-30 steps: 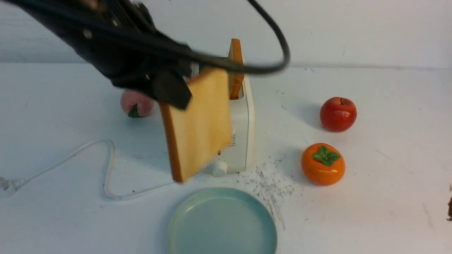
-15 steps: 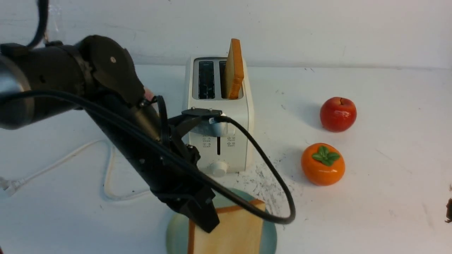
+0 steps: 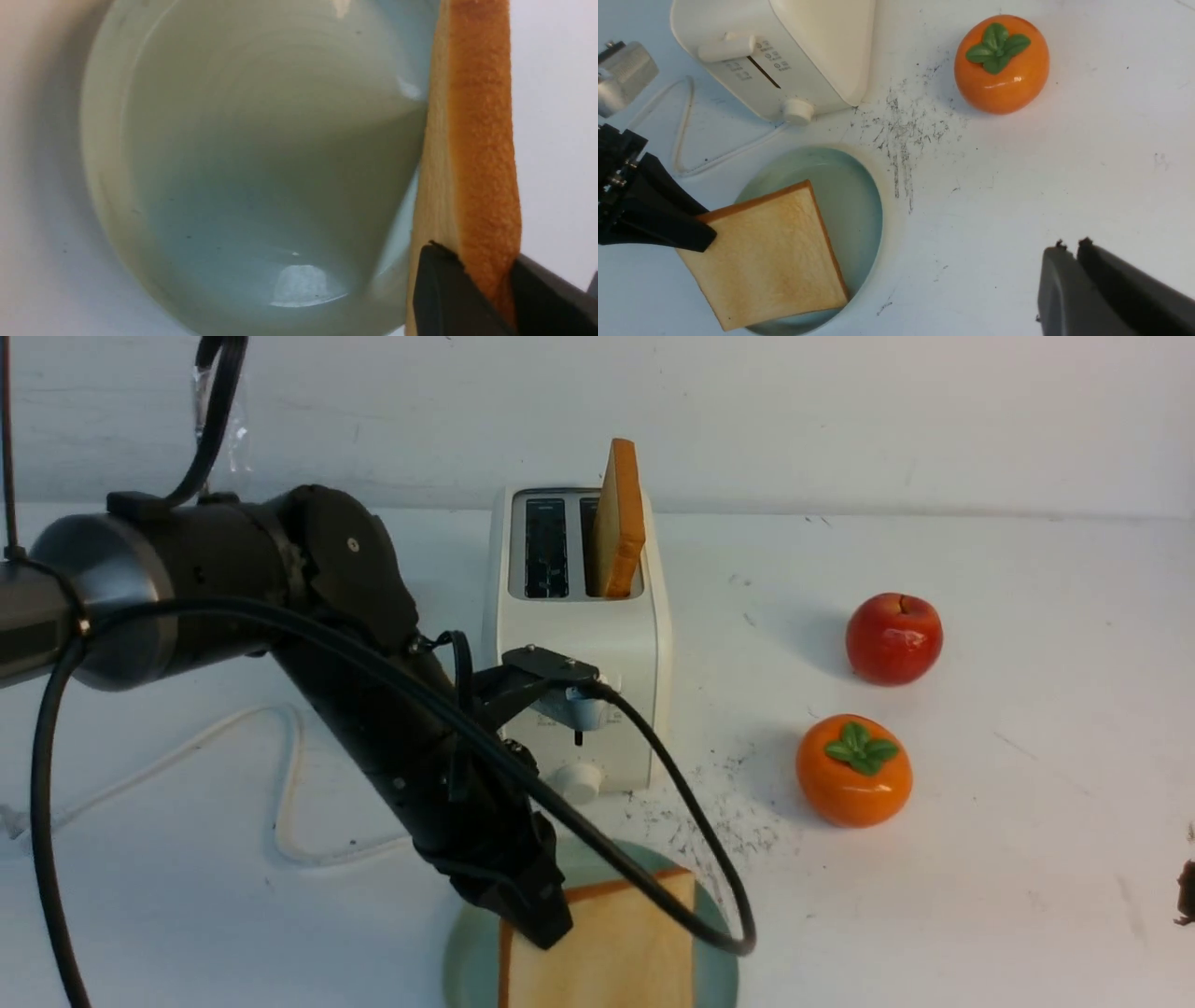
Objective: Take toasted bread from bread machine on white table place on plate.
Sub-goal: 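Place the slice of bread on the plate with the left gripper, then grasp the toast slice in the toaster and pull it up out of the slot with the right gripper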
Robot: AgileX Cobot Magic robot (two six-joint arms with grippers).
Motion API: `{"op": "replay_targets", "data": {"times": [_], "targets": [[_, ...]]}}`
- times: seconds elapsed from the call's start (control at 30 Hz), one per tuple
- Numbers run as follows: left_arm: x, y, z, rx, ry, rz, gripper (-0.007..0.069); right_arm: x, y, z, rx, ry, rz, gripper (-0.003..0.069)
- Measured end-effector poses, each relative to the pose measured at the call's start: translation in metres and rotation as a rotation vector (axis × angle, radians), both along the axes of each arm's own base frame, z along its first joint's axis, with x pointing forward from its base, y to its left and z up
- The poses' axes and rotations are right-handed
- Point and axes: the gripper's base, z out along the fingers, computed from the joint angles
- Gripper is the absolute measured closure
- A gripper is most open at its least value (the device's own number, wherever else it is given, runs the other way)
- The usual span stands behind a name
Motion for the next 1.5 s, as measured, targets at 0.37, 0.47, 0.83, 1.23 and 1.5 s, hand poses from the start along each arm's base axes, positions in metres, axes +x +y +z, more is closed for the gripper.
{"op": "replay_targets", "data": {"times": [0.37, 0.47, 0.83, 1.23, 1.5], "targets": [[0.014, 0.003, 0.0, 0.067, -0.096, 0.016, 0.0241, 0.0, 0.0, 0.0, 0.003, -0.004, -0.002, 0.0613], [0.019, 0.006, 0.017, 0.105, -0.148, 0.023, 0.0167, 0.0, 0.0, 0.0, -0.003, -0.007, 0.003, 0.0609], [0.019, 0.032, 0.095, 0.272, -0.238, 0.386, 0.0494, 0.015, 0.003, 0.051, 0.02, -0.103, 0.027, 0.0605], [-0.078, 0.081, 0.192, 0.026, -0.461, 0.661, 0.0638, 0.115, 0.03, 0.076, 0.097, 0.032, 0.233, 0.061], [-0.167, 0.12, 0.191, -0.17, -0.578, 0.78, 0.0638, 0.174, 0.091, 0.067, 0.058, 0.005, 0.354, 0.0522]]}}
